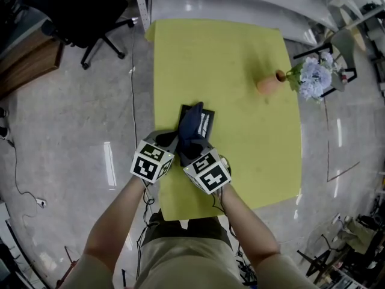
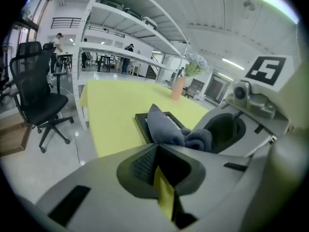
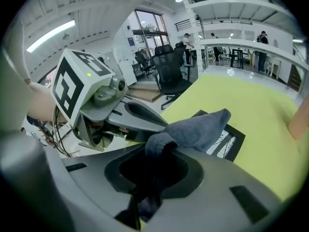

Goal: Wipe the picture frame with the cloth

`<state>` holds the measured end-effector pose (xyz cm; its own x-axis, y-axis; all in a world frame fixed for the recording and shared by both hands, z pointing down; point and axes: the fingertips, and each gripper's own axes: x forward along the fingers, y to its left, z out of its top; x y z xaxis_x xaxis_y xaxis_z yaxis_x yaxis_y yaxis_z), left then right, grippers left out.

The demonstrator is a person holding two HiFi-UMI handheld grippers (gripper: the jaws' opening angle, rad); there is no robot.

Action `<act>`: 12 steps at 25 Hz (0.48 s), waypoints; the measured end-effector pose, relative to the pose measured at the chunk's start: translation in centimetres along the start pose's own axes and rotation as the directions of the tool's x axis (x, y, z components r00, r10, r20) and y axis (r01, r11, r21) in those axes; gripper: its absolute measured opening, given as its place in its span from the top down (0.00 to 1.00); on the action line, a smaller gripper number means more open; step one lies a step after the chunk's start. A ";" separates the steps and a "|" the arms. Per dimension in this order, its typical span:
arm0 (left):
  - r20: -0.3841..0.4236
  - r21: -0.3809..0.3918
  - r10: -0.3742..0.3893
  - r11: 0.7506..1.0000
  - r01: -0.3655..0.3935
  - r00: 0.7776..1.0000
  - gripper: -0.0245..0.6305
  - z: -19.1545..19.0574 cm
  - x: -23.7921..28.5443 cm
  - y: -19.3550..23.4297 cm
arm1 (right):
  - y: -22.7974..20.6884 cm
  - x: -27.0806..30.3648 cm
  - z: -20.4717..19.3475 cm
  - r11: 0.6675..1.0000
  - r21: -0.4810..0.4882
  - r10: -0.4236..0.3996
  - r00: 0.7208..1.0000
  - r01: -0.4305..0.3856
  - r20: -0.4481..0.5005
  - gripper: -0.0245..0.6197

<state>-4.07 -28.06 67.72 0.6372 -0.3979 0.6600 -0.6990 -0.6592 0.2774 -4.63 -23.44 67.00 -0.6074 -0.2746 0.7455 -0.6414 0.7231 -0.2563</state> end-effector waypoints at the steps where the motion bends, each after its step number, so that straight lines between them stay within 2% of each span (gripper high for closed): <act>1: -0.001 -0.002 -0.003 1.000 0.003 1.000 0.95 0.0 0.0 0.0 | 0.1 -0.1 -0.2 1.000 -0.007 0.001 1.000 -0.001 -0.011 0.84; 6: -0.007 0.056 0.017 0.998 -0.016 1.000 0.95 -0.1 0.1 0.0 | -0.7 -0.9 -1.6 1.000 -0.001 -0.023 0.997 0.022 -0.068 0.85; 12: -0.007 0.049 0.032 0.998 -0.032 0.999 0.95 -0.2 0.1 0.0 | -3.4 -4.4 -4.3 0.988 0.085 -0.123 0.988 0.131 -0.089 0.85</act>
<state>-4.10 -27.91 67.93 0.6119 -0.4145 0.6737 -0.7022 -0.6767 0.2215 2.24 -21.95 67.29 -0.4796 -0.3040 0.8231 -0.7528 0.6245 -0.2081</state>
